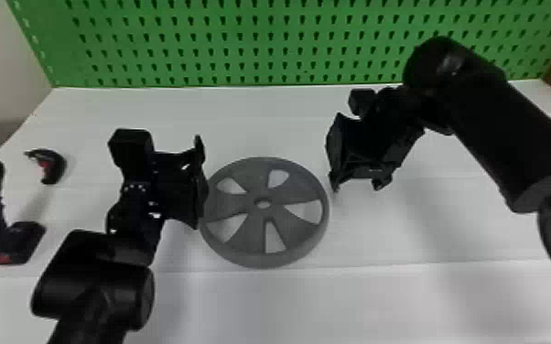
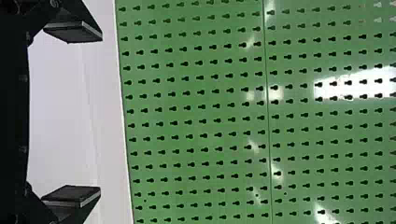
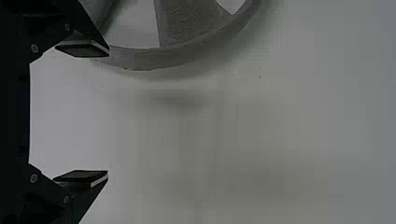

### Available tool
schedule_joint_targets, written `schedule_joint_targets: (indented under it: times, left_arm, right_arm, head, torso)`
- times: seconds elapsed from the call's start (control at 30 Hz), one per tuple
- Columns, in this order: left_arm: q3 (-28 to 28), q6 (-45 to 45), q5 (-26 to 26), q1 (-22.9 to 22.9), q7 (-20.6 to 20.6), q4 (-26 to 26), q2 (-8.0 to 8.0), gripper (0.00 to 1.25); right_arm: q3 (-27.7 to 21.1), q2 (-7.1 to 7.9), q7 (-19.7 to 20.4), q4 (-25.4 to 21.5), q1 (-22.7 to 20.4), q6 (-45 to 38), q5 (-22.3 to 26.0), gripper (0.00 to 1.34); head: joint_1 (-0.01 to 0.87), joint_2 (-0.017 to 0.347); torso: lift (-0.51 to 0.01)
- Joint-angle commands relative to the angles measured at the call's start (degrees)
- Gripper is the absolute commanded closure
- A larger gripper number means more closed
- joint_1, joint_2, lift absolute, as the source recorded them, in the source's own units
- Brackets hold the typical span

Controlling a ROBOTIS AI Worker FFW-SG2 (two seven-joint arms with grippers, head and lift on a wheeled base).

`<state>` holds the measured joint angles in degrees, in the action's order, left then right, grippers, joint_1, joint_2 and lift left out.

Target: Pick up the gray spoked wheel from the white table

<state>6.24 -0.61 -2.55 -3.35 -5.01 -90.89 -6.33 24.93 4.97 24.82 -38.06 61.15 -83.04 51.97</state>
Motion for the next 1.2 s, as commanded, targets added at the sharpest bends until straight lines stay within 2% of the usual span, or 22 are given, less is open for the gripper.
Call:
schedule_joint_targets:
  times: [0.0, 0.17, 0.3, 0.47, 0.67, 1.0, 1.17]
  left_arm:
    - [-0.1, 0.1, 0.0, 0.1, 0.0, -0.1, 0.0, 0.13]
    - [-0.4, 0.1, 0.0, 0.3, 0.0, -0.1, 0.0, 0.13]
    - [-0.4, 0.1, -0.1, 0.3, 0.0, -0.1, 0.0, 0.13]
    - [-0.4, 0.1, -0.3, 0.3, 0.0, -0.1, 0.0, 0.13]
    - [-0.4, 0.2, -0.4, 0.1, 0.0, -0.1, 0.0, 0.13]
    - [-0.4, 0.2, -0.4, 0.0, -0.1, -0.1, 0.0, 0.13]
    - [-0.4, 0.2, -0.4, -0.1, -0.2, -0.1, 0.0, 0.13]
  right_arm:
    - [-3.7, -1.72, 0.1, -0.8, -0.9, -0.8, -2.0, 0.35]
    - [-8.8, -3.74, 0.1, -4.1, -2.0, -3.4, -7.7, 0.35]
    - [-11.9, -4.88, 0.1, -6.3, -3.2, -4.5, -9.4, 0.35]
    - [-14.5, -5.02, 0.1, -7.4, -4.4, -5.1, -9.9, 0.35]
    - [-14.3, -5.02, 0.1, -7.6, -4.8, -5.1, -8.7, 0.35]
    - [-9.1, -5.02, 0.1, -7.6, -4.3, -5.5, -4.7, 0.35]
    - [-7.6, -5.02, 0.1, -7.6, -3.8, -5.5, -4.3, 0.35]
  head:
    - [0.77, 0.051]
    - [0.77, 0.051]
    - [0.77, 0.051]
    - [0.77, 0.051]
    - [0.77, 0.051]
    - [0.77, 0.051]
    - [0.77, 0.051]
  torso:
    - [-0.106]
    - [-0.106]
    - [-0.106]
    - [-0.106]
    - [-0.105]
    - [-0.105]
    - [-0.105]
